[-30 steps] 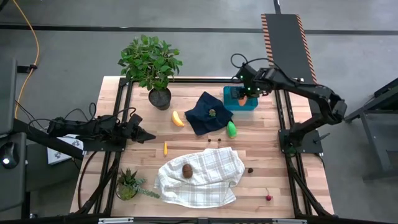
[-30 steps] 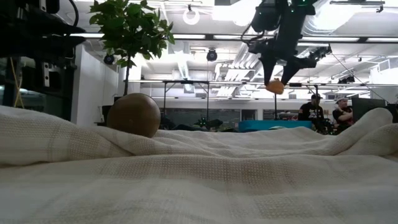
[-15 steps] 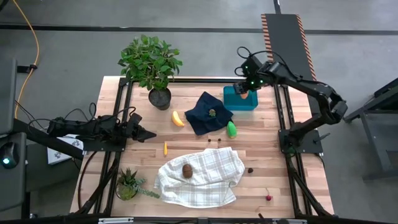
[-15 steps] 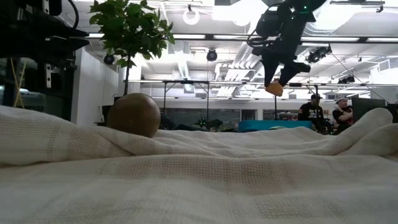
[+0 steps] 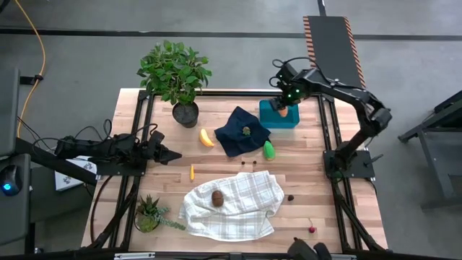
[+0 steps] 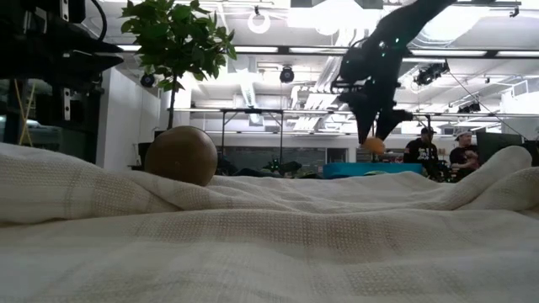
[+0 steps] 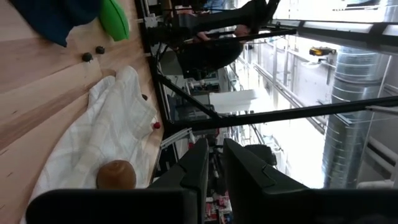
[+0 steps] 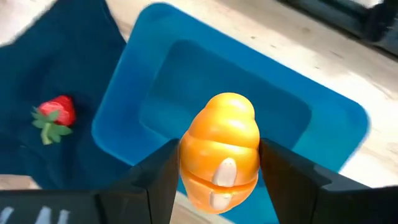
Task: Pick and placing Produce into tupperware
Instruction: Put the yellow durian into the blue bin
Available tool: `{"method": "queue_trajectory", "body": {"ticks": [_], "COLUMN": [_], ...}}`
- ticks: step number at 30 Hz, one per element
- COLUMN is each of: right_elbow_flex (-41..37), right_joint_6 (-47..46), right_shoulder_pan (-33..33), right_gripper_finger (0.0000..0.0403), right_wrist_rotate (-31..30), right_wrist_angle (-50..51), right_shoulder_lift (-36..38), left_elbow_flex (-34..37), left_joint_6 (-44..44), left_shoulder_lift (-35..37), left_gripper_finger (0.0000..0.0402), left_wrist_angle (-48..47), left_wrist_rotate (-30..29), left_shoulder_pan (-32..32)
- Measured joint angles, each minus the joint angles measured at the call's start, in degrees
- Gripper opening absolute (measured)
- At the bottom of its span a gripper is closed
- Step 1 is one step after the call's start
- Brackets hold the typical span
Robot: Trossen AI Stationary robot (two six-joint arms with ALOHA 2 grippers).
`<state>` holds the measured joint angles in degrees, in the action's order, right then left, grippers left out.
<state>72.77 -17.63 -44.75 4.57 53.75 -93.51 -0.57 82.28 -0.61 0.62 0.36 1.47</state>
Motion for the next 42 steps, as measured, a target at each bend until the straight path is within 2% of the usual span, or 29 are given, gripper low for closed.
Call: {"method": "queue_trajectory", "body": {"ticks": [17,42], "right_elbow_flex": [0.0,0.0], "right_joint_6": [2.0,1.2], "right_shoulder_pan": [0.0,-0.3], "right_gripper_finger": [0.0197,0.0197], "right_wrist_rotate": [-0.4,-0.2], "right_wrist_angle": [-3.9,-6.7], "right_shoulder_lift": [-8.9,-13.6], "left_elbow_flex": [0.0,0.0], "left_joint_6": [0.0,-0.2], "left_shoulder_lift": [0.0,0.0], "left_gripper_finger": [0.004,0.004], "left_wrist_angle": [0.0,0.0], "left_wrist_rotate": [0.0,0.0], "left_shoulder_pan": [0.0,0.0]}}
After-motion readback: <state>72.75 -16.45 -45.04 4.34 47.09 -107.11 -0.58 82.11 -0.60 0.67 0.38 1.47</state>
